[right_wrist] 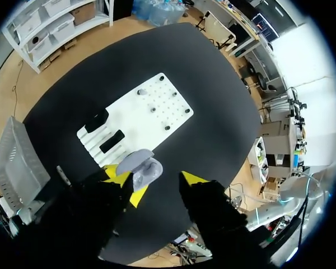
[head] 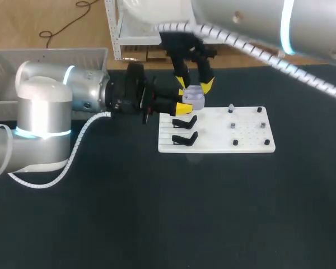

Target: Pick up each earbud case from the left stands, insert the matching earbuds, close the lid, and place the case in the box.

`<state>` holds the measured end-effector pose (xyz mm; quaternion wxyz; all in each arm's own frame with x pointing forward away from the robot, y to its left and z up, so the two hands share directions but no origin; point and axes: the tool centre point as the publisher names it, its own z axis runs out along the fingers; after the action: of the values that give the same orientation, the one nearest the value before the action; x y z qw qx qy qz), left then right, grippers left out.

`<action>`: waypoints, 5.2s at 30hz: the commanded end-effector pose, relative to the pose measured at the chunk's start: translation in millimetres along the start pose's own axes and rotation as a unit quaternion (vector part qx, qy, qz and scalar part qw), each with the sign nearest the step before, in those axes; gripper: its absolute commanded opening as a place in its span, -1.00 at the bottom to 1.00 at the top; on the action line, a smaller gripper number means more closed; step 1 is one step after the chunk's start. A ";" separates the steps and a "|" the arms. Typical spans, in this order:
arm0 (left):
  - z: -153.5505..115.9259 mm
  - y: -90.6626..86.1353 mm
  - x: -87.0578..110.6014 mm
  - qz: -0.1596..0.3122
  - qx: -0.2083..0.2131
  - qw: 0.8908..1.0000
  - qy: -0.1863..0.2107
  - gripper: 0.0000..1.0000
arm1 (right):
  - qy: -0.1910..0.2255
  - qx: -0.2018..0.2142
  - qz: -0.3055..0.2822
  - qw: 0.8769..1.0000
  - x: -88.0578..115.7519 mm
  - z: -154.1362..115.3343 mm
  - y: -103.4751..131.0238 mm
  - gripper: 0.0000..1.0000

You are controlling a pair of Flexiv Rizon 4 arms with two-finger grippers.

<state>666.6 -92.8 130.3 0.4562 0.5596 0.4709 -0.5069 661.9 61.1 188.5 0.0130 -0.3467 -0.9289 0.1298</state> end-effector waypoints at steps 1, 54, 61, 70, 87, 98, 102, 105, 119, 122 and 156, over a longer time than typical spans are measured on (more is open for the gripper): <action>-0.2 -1.0 -0.1 0.001 -0.002 1.000 0.000 -1.00 | 0.015 -0.101 -0.012 0.995 1.0 -12.1 -50.8 1.00; -0.2 -1.0 -0.1 0.001 -0.002 1.000 0.000 -1.00 | 0.018 -0.199 -0.160 0.967 -157.8 115.0 -8.8 1.00; -0.2 -1.0 -0.1 0.001 -0.002 1.000 0.000 -1.00 | 0.006 -0.189 -0.172 0.967 -148.4 130.4 -6.5 0.98; -0.2 -1.0 -0.1 0.001 -0.002 1.000 0.000 -1.00 | 0.020 -0.188 -0.182 0.965 -147.0 132.7 -4.3 1.00; -0.2 -1.0 -0.1 0.001 -0.002 1.000 0.000 -1.00 | -0.002 -0.190 -0.167 0.967 -151.7 131.0 -0.1 1.00; -0.2 -1.0 -0.1 0.001 -0.002 1.000 0.000 -1.00 | -0.067 -0.171 -0.132 0.974 -140.2 153.6 20.3 1.00; -0.2 -1.0 -0.1 0.001 -0.002 1.000 0.000 -1.00 | -0.064 -0.169 -0.120 0.976 -140.7 160.5 21.5 1.00; -0.2 -1.0 -0.1 0.001 -0.002 1.000 0.000 -1.00 | -0.057 -0.172 -0.105 0.978 -142.8 163.0 18.7 0.98; -0.2 -1.0 -0.1 0.001 -0.002 1.000 0.000 -1.00 | -0.014 -0.206 -0.089 0.974 -141.5 159.6 22.8 0.01; -0.2 -1.0 -0.1 0.001 -0.002 1.000 0.000 -1.00 | -0.011 -0.209 -0.088 0.974 -140.7 160.6 24.3 -0.04; -0.2 -1.0 -0.1 0.001 -0.002 1.000 0.000 -1.00 | -0.004 -0.197 -0.087 0.976 -141.5 183.2 34.6 -0.25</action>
<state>666.5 -92.5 130.5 0.4561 0.5598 0.4712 -0.5065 770.2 -48.4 13.8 -0.0474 -0.2586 -0.9632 -0.0561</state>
